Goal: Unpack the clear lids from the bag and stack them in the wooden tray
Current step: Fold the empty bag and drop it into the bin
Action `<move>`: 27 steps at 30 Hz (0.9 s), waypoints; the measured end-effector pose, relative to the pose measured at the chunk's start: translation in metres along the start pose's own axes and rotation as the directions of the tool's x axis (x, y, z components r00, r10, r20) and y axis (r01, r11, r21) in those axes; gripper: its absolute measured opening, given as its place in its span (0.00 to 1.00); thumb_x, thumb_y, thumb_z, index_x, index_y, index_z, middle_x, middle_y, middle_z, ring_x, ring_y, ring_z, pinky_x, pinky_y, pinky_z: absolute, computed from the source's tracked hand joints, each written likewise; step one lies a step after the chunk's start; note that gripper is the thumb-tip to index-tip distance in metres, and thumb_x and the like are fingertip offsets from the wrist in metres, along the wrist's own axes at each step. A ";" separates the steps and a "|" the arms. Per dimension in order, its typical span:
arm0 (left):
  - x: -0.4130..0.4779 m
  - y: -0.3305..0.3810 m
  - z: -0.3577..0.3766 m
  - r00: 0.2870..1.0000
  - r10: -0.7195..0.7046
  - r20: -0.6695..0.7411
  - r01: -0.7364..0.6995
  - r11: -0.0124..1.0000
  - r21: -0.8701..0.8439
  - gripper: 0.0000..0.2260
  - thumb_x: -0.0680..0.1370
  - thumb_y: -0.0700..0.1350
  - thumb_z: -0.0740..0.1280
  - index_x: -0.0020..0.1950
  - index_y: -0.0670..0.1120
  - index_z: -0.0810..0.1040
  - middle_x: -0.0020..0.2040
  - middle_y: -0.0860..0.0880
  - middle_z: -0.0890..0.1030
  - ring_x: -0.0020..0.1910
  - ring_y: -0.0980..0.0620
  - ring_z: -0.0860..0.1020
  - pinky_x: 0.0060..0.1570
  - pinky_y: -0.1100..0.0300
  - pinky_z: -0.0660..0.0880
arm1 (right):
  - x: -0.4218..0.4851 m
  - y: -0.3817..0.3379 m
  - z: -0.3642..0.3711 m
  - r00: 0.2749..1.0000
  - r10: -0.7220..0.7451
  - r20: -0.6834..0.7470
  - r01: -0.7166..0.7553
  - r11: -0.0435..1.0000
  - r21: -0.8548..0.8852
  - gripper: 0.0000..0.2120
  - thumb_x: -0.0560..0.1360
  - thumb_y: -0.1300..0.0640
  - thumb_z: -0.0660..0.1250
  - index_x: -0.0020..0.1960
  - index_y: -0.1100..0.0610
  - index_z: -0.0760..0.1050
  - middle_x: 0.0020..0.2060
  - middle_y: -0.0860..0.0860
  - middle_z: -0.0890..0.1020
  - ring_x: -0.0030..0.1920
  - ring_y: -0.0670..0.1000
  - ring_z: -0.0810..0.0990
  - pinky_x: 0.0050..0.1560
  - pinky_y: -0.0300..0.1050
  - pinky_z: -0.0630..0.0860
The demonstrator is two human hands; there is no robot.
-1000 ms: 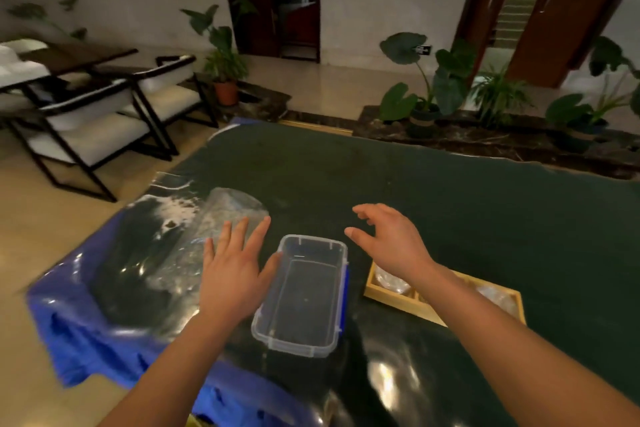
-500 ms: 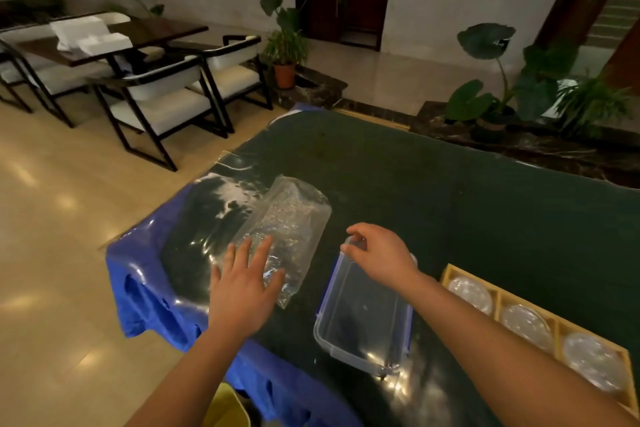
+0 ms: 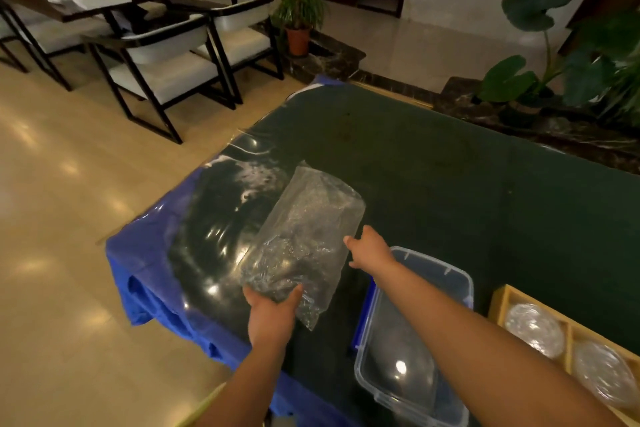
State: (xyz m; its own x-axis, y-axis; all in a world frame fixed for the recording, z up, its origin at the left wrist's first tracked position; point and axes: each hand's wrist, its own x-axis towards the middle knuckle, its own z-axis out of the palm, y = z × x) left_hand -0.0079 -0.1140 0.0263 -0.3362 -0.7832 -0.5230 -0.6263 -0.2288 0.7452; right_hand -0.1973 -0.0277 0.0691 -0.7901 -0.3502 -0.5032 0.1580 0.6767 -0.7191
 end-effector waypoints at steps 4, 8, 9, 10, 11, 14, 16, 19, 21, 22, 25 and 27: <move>0.022 -0.006 0.007 0.990 -0.140 0.012 0.140 0.969 -0.203 0.40 0.72 0.42 0.77 0.77 0.47 0.58 0.65 0.39 0.78 0.59 0.34 0.80 0.59 0.38 0.79 | 0.018 0.000 0.014 0.991 0.133 0.031 -0.137 0.971 0.195 0.21 0.81 0.53 0.63 0.69 0.62 0.67 0.65 0.60 0.75 0.60 0.61 0.79 0.55 0.56 0.82; 0.031 -0.006 0.001 0.961 -0.221 0.165 0.273 0.839 -0.471 0.16 0.76 0.28 0.67 0.63 0.38 0.74 0.50 0.36 0.83 0.46 0.39 0.84 0.41 0.49 0.81 | 0.012 0.004 0.018 0.995 0.099 0.002 -0.095 0.951 0.293 0.08 0.77 0.55 0.70 0.54 0.58 0.78 0.51 0.57 0.84 0.52 0.56 0.82 0.46 0.49 0.82; 0.030 -0.005 -0.003 0.957 -0.212 0.197 0.286 0.793 -0.537 0.15 0.76 0.25 0.64 0.61 0.37 0.75 0.48 0.35 0.83 0.44 0.39 0.84 0.41 0.49 0.82 | 0.009 0.004 0.015 0.994 0.099 -0.036 -0.081 0.934 0.348 0.04 0.76 0.58 0.72 0.49 0.57 0.79 0.49 0.57 0.84 0.51 0.56 0.83 0.48 0.51 0.83; 0.030 -0.004 -0.010 0.959 -0.187 0.213 0.280 0.744 -0.607 0.16 0.76 0.24 0.63 0.60 0.38 0.75 0.47 0.34 0.83 0.43 0.38 0.85 0.43 0.47 0.82 | 0.005 0.003 0.009 0.992 0.111 -0.060 -0.074 0.899 0.432 0.03 0.74 0.61 0.73 0.45 0.57 0.78 0.48 0.58 0.85 0.50 0.56 0.84 0.51 0.52 0.83; 0.028 -0.003 -0.017 0.965 -0.144 0.217 0.254 0.701 -0.666 0.17 0.76 0.23 0.64 0.60 0.40 0.75 0.46 0.35 0.83 0.42 0.39 0.86 0.44 0.46 0.83 | -0.002 0.004 0.000 0.990 0.123 -0.064 -0.069 0.837 0.543 0.05 0.73 0.64 0.73 0.43 0.58 0.77 0.48 0.59 0.85 0.49 0.56 0.85 0.52 0.53 0.83; 0.014 0.003 -0.035 0.976 0.044 0.214 0.130 0.671 -0.730 0.19 0.73 0.22 0.67 0.54 0.44 0.77 0.40 0.43 0.78 0.39 0.43 0.86 0.38 0.52 0.84 | -0.029 0.006 -0.029 0.999 0.047 0.001 -0.029 0.598 0.801 0.09 0.75 0.71 0.67 0.46 0.59 0.73 0.49 0.60 0.87 0.43 0.54 0.87 0.42 0.47 0.83; 0.001 0.008 -0.041 0.952 0.154 0.264 0.094 0.674 -0.733 0.20 0.70 0.25 0.69 0.55 0.46 0.78 0.42 0.44 0.79 0.40 0.44 0.86 0.41 0.49 0.84 | -0.052 0.008 -0.050 0.999 -0.045 0.013 0.015 0.562 0.827 0.11 0.76 0.73 0.62 0.52 0.60 0.71 0.49 0.58 0.87 0.38 0.52 0.86 0.37 0.45 0.80; -0.015 0.025 -0.060 0.844 0.333 0.421 0.171 0.577 -0.799 0.23 0.70 0.40 0.73 0.64 0.51 0.77 0.52 0.43 0.85 0.49 0.40 0.86 0.51 0.41 0.82 | -0.079 0.004 -0.089 0.989 -0.145 0.008 0.081 0.592 0.802 0.15 0.76 0.75 0.59 0.58 0.61 0.72 0.47 0.56 0.88 0.35 0.50 0.81 0.41 0.47 0.76; -0.024 0.045 -0.071 0.753 0.408 0.516 0.234 0.567 -0.790 0.28 0.69 0.51 0.76 0.68 0.50 0.76 0.57 0.40 0.86 0.52 0.37 0.86 0.50 0.41 0.83 | -0.094 0.003 -0.114 0.980 -0.197 0.003 0.128 0.651 0.748 0.15 0.76 0.75 0.58 0.59 0.63 0.72 0.45 0.56 0.88 0.34 0.50 0.80 0.38 0.44 0.76; -0.031 0.055 -0.073 0.717 0.404 0.568 0.233 0.629 -0.741 0.31 0.67 0.55 0.78 0.69 0.49 0.77 0.60 0.38 0.85 0.53 0.35 0.85 0.49 0.40 0.83 | -0.100 0.003 -0.124 0.977 -0.212 -0.005 0.152 0.684 0.713 0.15 0.76 0.75 0.58 0.59 0.64 0.72 0.45 0.56 0.88 0.33 0.50 0.80 0.35 0.42 0.77; -0.056 0.076 -0.059 0.705 0.362 0.610 -0.005 0.863 -0.506 0.35 0.65 0.48 0.83 0.70 0.48 0.75 0.56 0.37 0.86 0.46 0.36 0.87 0.36 0.51 0.83 | -0.116 0.009 -0.148 0.975 -0.221 -0.007 0.169 0.725 0.668 0.14 0.74 0.70 0.66 0.60 0.63 0.74 0.49 0.58 0.87 0.39 0.51 0.84 0.40 0.46 0.81; -0.072 0.076 -0.043 0.750 0.386 0.537 -0.197 0.905 -0.376 0.36 0.65 0.40 0.83 0.71 0.46 0.73 0.47 0.39 0.88 0.36 0.44 0.86 0.30 0.59 0.80 | -0.126 0.016 -0.162 0.976 -0.214 -0.031 0.177 0.705 0.686 0.16 0.73 0.60 0.71 0.61 0.59 0.76 0.50 0.57 0.87 0.44 0.54 0.85 0.48 0.54 0.82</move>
State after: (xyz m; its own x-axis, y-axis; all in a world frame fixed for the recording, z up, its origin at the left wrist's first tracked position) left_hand -0.0009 -0.1000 0.1388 -0.8716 -0.3655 -0.3267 -0.2364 -0.2703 0.9333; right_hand -0.1908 0.1324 0.1987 -0.8238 -0.4664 -0.3223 0.3785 -0.0292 -0.9251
